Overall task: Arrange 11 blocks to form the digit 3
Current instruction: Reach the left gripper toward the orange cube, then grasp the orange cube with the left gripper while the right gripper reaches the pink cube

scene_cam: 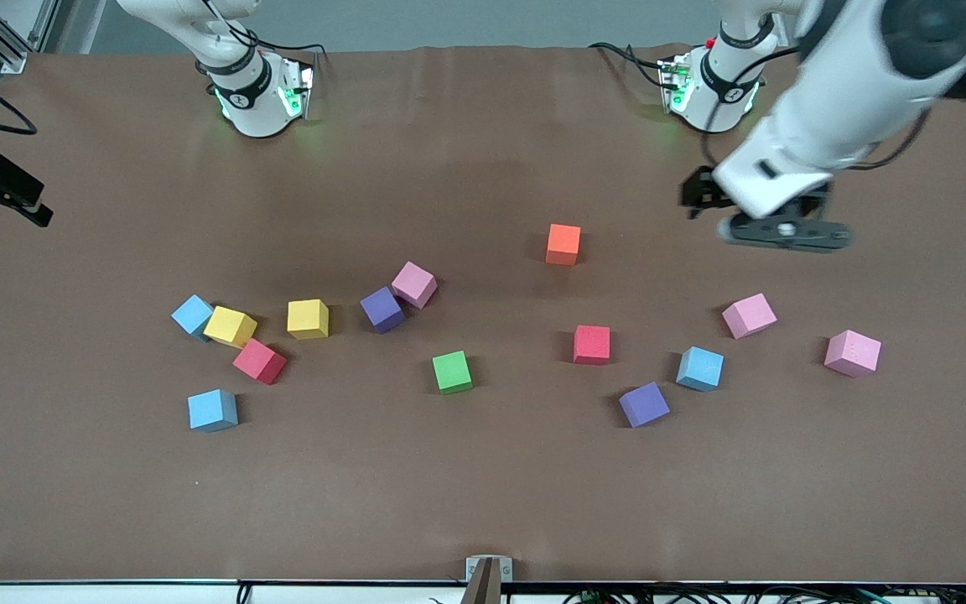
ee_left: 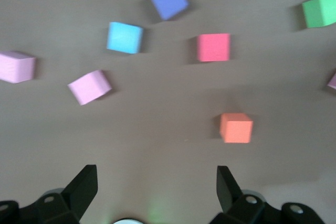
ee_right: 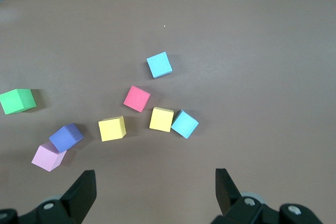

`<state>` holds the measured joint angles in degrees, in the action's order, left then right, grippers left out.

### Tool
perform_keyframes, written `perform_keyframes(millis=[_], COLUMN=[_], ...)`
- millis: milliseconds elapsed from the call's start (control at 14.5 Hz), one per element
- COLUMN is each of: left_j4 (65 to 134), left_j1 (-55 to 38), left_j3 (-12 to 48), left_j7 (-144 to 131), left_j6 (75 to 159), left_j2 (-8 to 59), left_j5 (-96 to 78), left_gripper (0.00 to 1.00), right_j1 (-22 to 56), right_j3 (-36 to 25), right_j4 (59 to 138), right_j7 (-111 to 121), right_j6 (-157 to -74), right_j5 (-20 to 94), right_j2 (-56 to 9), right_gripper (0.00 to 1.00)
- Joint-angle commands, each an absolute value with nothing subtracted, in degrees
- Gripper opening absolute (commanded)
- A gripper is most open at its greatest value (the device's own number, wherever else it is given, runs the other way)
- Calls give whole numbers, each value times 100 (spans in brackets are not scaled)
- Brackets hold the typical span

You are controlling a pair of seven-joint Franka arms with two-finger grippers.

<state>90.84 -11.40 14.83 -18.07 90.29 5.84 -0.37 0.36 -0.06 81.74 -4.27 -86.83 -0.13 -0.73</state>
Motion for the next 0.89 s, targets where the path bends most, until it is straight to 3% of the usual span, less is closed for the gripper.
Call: perform_keyframes(millis=[0,138,619,826], left_j4=[9709,10359,12048,12331], left_j1=[-1685,-2204,-2935,-2997], left_j3=[1529,1538,1538,1538], left_j7=[-2746,-3294,-3384,-3393], left_j6=[9823,10684,12310,12857], left_j2=[615,615,879,1255], left_j5=[-123,-88,-53,-53], left_gripper=[100,100,99,99], right_j1=[263,395,1291,1730], right_j3=[18,18,18,18], right_j4=[8156,8156,8200,8384], right_j7=[-413,-413,-859,-1842], right_j6=[-8701,-8806,-8816,-8824], right_j5=[62,70,-35,-18], right_j2=[-254,-334,-755,-773], right_gripper=[100,100,98,97])
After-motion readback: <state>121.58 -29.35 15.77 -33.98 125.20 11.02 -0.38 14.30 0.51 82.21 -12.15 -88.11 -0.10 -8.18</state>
